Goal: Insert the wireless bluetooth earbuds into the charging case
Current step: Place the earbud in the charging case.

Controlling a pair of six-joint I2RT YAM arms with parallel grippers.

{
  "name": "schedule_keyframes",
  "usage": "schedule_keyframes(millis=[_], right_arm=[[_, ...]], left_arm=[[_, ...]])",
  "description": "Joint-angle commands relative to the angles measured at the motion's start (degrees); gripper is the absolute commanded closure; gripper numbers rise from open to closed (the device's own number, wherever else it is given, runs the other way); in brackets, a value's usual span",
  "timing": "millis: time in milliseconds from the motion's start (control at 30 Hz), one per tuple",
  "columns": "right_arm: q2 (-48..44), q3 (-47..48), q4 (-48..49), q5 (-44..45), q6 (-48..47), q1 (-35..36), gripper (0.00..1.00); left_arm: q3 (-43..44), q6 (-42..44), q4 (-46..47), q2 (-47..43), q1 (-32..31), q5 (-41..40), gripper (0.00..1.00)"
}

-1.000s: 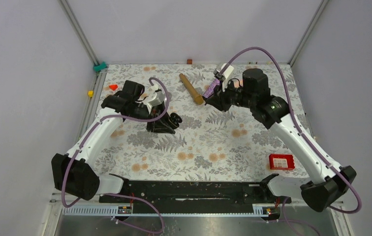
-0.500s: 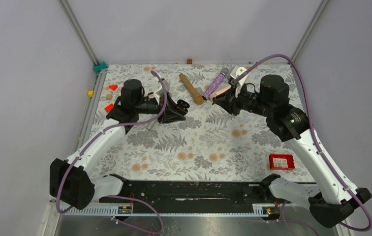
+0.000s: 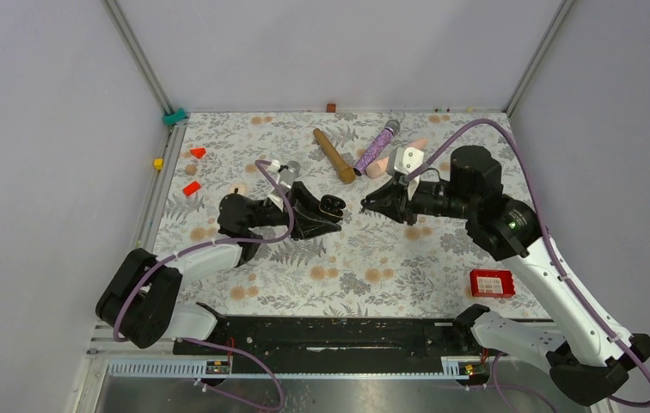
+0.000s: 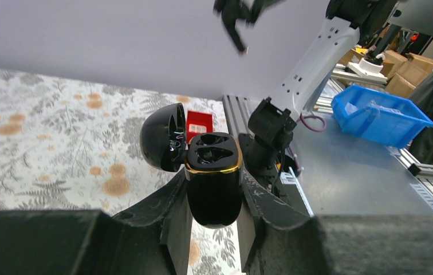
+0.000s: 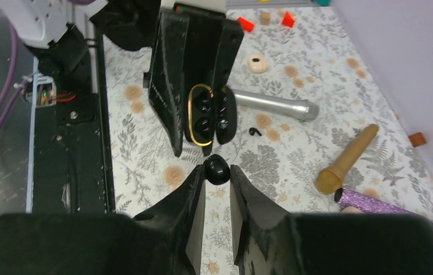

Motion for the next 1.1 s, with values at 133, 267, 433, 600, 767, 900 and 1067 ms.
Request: schedule_keyframes(millis=[133, 267, 433, 600, 767, 900, 1067], right_arm=[[0.5, -4.3, 3.2, -0.9, -5.1, 3.7, 0.76], [0.5, -5.9, 4.9, -0.6, -5.6, 4.6, 0.76], [0.1, -6.9, 6.7, 0.2, -6.0, 5.2, 0.77], [-0.1, -8.7, 9.7, 0.9, -5.0, 5.4, 0.77], [0.7, -10.6, 13.4, 3.3, -4.1, 6.2, 0.78], [0.7, -12.1, 15.5, 5.0, -4.5, 6.6, 0.79], [0.3, -12.7, 16.4, 5.5, -4.9, 6.7, 0.79]], left_arm=[[-2.5, 0.3, 13.5, 0.7, -2.2, -5.5, 1.00], [-3.5, 3.1, 12.2, 1.2, -2.6, -5.9, 1.00], [-3.0, 3.2, 9.3, 3.1, -2.8, -6.2, 1.00], [-2.4, 2.5, 8.6, 4.1, -3.2, -6.0, 1.00], [-1.4, 0.5, 8.2, 4.3, -3.5, -5.5, 1.00], [-1.3, 0.3, 7.5, 4.4, -3.5, -5.5, 1.00], [-0.8, -0.6, 7.5, 5.1, -3.5, -5.0, 1.00]])
